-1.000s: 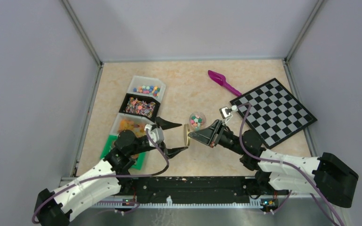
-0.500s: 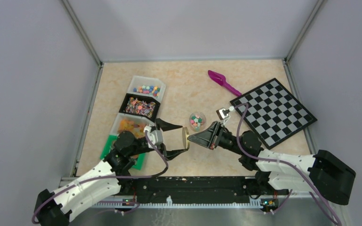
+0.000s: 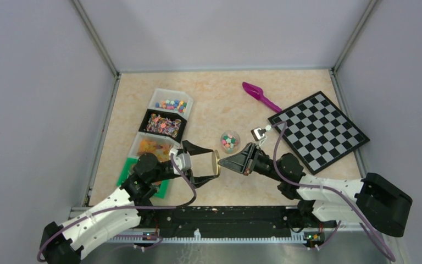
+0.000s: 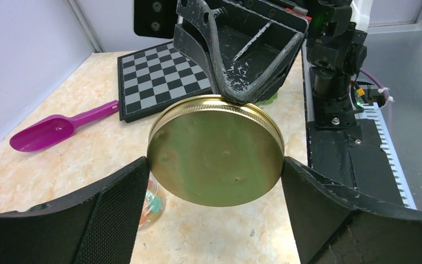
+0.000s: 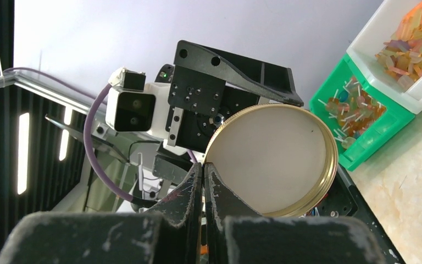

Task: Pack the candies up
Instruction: Pick up the bottle lid at the center of the board, then close the bottle lid on the packing bottle.

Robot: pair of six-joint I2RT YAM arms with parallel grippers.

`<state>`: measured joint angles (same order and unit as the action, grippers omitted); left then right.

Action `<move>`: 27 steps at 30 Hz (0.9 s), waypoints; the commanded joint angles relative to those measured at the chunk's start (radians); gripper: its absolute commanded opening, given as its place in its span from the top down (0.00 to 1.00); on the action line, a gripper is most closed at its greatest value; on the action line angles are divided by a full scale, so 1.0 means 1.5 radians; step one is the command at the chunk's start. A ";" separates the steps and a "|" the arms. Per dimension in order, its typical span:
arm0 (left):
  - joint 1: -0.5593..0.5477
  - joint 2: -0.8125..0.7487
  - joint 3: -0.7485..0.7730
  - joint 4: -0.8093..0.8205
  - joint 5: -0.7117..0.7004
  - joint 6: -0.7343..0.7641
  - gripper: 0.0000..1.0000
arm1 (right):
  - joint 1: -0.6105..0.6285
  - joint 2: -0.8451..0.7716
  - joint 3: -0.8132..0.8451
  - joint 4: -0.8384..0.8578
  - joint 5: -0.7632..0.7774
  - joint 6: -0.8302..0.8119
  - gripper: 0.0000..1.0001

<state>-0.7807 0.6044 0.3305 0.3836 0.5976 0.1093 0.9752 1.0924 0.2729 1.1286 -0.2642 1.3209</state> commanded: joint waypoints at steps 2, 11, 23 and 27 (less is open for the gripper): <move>-0.001 -0.005 0.017 0.009 0.020 0.012 0.09 | 0.007 0.014 -0.001 0.059 -0.014 0.008 1.00; -0.001 -0.021 0.019 -0.008 -0.006 0.008 0.15 | 0.005 0.006 -0.023 0.059 -0.002 0.010 0.94; -0.001 -0.002 0.062 -0.100 -0.133 -0.003 0.23 | -0.020 -0.173 -0.024 -0.252 0.090 -0.090 0.42; -0.001 0.090 0.150 -0.194 -0.218 -0.010 0.18 | -0.020 -0.290 0.024 -0.477 0.170 -0.192 0.26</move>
<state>-0.7807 0.6315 0.4137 0.2073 0.4046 0.1005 0.9520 0.7933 0.2310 0.7391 -0.1375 1.2026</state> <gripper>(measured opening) 0.866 0.677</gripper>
